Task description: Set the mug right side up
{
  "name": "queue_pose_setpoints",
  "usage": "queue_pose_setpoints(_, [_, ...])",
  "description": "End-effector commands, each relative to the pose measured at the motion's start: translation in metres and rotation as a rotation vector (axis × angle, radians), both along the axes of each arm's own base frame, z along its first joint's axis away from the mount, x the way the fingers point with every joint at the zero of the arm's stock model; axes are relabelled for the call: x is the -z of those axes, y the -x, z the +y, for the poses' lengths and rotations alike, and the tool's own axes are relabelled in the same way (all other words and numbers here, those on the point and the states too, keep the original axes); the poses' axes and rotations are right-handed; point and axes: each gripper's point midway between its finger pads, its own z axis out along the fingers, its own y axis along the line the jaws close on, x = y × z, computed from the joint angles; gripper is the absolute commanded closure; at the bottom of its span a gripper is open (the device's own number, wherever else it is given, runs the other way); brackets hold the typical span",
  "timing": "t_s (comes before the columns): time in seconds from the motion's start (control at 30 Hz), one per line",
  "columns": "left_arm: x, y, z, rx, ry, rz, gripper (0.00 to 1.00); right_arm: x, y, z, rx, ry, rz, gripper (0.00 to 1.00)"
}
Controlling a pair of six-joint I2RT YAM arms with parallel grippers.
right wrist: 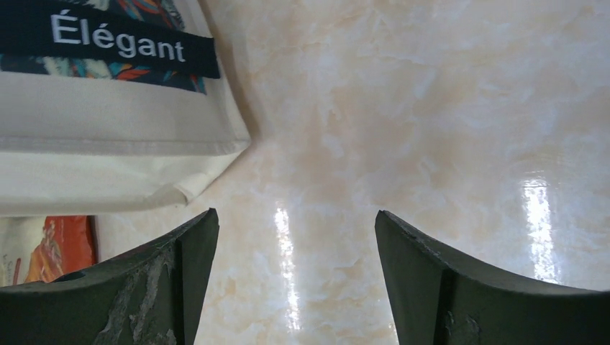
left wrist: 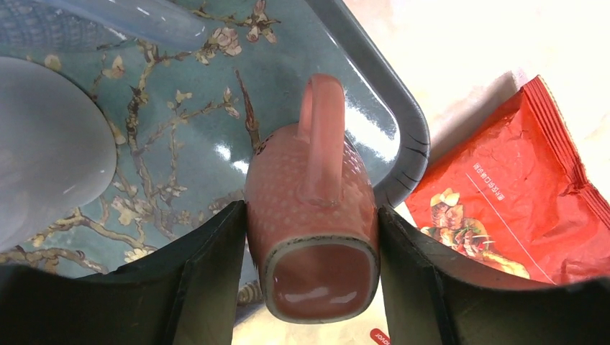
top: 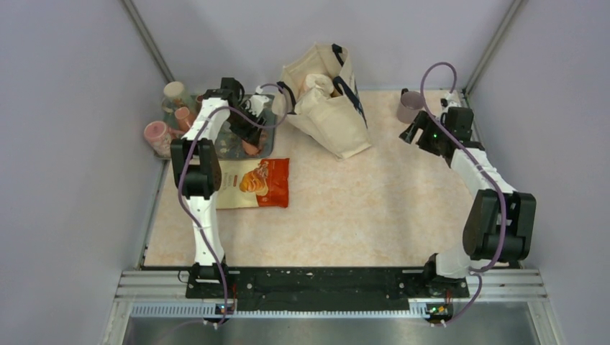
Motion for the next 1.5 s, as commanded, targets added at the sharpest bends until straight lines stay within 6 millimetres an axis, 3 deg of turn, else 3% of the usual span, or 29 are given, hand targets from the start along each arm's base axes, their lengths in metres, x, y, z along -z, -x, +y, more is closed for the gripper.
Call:
queue_pose_setpoints(0.0, [-0.028,0.010,0.007,-0.094,0.018,-0.007,1.00,-0.054,0.003,0.034,-0.128,0.030,-0.170,0.20])
queue_pose_setpoints(0.1, [-0.047,0.009,0.006,-0.171,0.102,-0.024,1.00,-0.077,0.013,0.083,-0.275,0.031,-0.262,0.21])
queue_pose_setpoints(0.17, [-0.059,0.012,0.017,-0.234,0.179,-0.016,1.00,-0.090,0.023,0.116,-0.370,0.040,-0.320,0.21])
queue_pose_setpoints(0.37, [-0.085,0.029,0.011,-0.299,0.364,0.006,1.00,-0.122,0.074,0.238,-0.712,-0.006,-0.525,0.21])
queue_pose_setpoints(0.6, [-0.107,0.050,-0.008,-0.367,0.559,0.070,1.00,-0.115,0.116,0.350,-0.885,-0.264,-0.526,0.21])
queue_pose_setpoints(0.73, [-0.115,0.061,-0.017,-0.397,0.630,0.089,1.00,-0.099,0.119,0.397,-0.854,-0.439,-0.488,0.19])
queue_pose_setpoints(0.83, [-0.126,0.069,-0.024,-0.404,0.681,0.104,1.00,-0.098,0.110,0.416,-0.801,-0.634,-0.468,0.19])
queue_pose_setpoints(0.97, [-0.134,0.083,-0.031,-0.407,0.727,0.135,1.00,-0.078,0.086,0.434,-0.733,-0.670,-0.452,0.19])
queue_pose_setpoints(1.1, [-0.141,0.094,-0.038,-0.385,0.771,0.157,1.00,-0.068,0.080,0.451,-0.759,-0.729,-0.468,0.20])
queue_pose_setpoints(1.27, [-0.143,0.102,-0.044,-0.374,0.810,0.186,1.00,-0.082,0.082,0.460,-0.807,-0.808,-0.535,0.25])
queue_pose_setpoints(1.37, [-0.147,0.104,-0.047,-0.364,0.837,0.199,1.00,-0.080,0.080,0.469,-0.830,-0.823,-0.528,0.29])
queue_pose_setpoints(1.47, [-0.153,0.107,-0.051,-0.346,0.876,0.212,1.00,-0.088,0.082,0.476,-0.861,-0.873,-0.538,0.37])
